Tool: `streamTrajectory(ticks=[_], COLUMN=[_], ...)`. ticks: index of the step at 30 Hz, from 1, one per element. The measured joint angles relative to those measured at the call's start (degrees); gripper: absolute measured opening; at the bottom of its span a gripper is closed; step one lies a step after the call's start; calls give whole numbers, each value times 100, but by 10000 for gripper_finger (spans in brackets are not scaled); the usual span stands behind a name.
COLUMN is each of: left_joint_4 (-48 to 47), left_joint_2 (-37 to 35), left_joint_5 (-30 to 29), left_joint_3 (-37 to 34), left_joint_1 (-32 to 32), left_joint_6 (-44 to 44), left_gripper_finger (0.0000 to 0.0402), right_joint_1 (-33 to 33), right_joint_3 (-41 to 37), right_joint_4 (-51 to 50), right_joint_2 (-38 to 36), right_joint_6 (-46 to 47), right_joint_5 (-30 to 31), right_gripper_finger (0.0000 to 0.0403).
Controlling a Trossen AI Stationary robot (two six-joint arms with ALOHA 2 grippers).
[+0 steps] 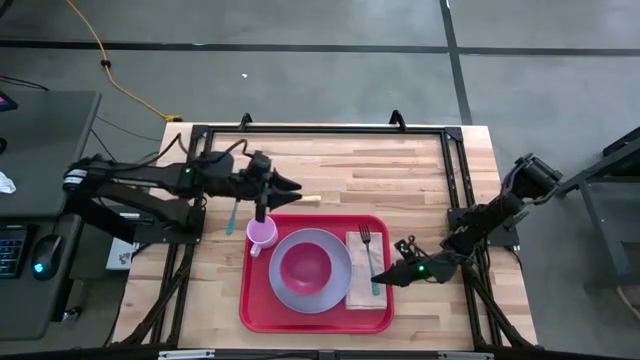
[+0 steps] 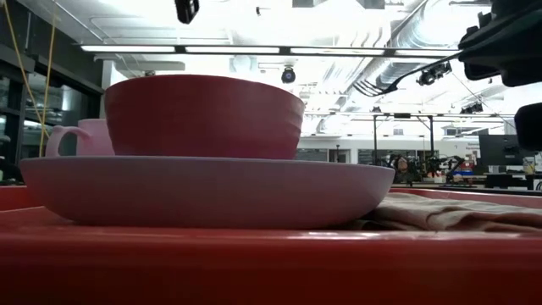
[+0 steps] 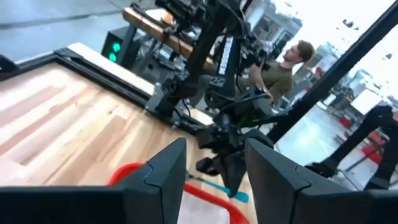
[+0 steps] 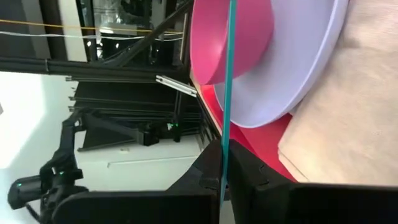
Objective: Set up tray
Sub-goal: Put the blue fork on the brown napkin
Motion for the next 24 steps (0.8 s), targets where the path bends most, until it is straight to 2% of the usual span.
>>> streamTrajectory(ticks=[4,13,17,24], left_joint_4=[68,-59,-123,-118], left_joint_2=[-391,-1070,-1177,-1176], left_joint_5=[-208,-1208,-1624,-2060], left_joint_3=[-431,-981,-1089,-1242], left_joint_1=[-31,-700,-1017,-1400], left_joint_6=[1,39,4,-203], left_gripper_finger=[195,195,195,195], right_joint_1=[-49,-90,-90,-90], right_joint_3=[0,92,288,593], right_joint_4=[38,-411,-1087,-1759], right_joint_2=[0,0,4,2], right_joint_6=[90,642,946,1117], right_joint_5=[-31,-589,-954,-1049], right_gripper_finger=[0,0,0,0])
